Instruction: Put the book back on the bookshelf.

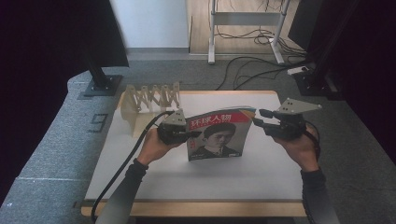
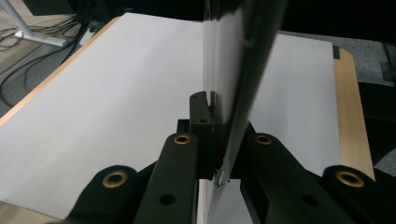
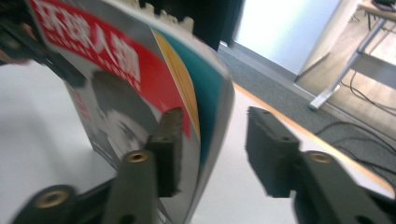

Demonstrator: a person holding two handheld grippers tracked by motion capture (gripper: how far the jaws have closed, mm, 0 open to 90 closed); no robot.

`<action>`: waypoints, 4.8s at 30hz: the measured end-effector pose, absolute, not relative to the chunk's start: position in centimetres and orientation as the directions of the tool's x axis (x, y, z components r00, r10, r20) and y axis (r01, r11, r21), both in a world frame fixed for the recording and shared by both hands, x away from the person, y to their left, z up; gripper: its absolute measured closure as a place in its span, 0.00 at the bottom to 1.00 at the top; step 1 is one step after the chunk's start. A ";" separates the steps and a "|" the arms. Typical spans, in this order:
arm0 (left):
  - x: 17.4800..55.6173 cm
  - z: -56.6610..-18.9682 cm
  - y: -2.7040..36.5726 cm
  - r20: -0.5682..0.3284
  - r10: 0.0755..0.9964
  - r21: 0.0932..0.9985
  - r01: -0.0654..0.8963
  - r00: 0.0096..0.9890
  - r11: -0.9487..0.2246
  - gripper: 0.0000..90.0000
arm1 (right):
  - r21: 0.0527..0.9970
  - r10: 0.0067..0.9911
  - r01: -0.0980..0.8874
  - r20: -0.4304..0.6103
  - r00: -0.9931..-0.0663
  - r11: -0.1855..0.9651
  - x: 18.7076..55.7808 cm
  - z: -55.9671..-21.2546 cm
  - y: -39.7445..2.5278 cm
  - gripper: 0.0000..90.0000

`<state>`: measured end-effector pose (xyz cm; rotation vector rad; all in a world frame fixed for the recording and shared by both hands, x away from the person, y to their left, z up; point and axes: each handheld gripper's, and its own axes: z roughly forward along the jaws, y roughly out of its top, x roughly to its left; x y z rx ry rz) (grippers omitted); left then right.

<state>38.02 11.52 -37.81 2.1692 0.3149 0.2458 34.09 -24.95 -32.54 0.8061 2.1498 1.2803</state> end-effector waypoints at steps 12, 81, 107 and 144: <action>37.7 -37.8 12.9 0.037 0.361 0.848 0.162 0.932 -0.505 0.97 | 0.851 0.776 0.372 -0.064 -0.628 0.371 34.9 -41.7 -26.7 0.21; 38.9 -32.7 25.3 0.011 0.769 0.878 0.362 0.639 -0.313 0.97 | 0.739 0.789 0.538 0.015 -0.615 0.405 33.2 -53.5 -26.2 0.11; 39.6 -35.8 23.8 -0.077 0.655 0.819 0.423 0.752 -0.389 0.96 | 0.740 0.791 0.537 0.013 -0.612 0.404 33.2 -53.6 -26.2 0.11; 40.5 -37.5 19.8 0.089 0.658 0.867 0.267 0.748 -0.421 0.97 | 0.741 0.790 0.536 0.014 -0.613 0.404 33.2 -53.6 -26.2 0.11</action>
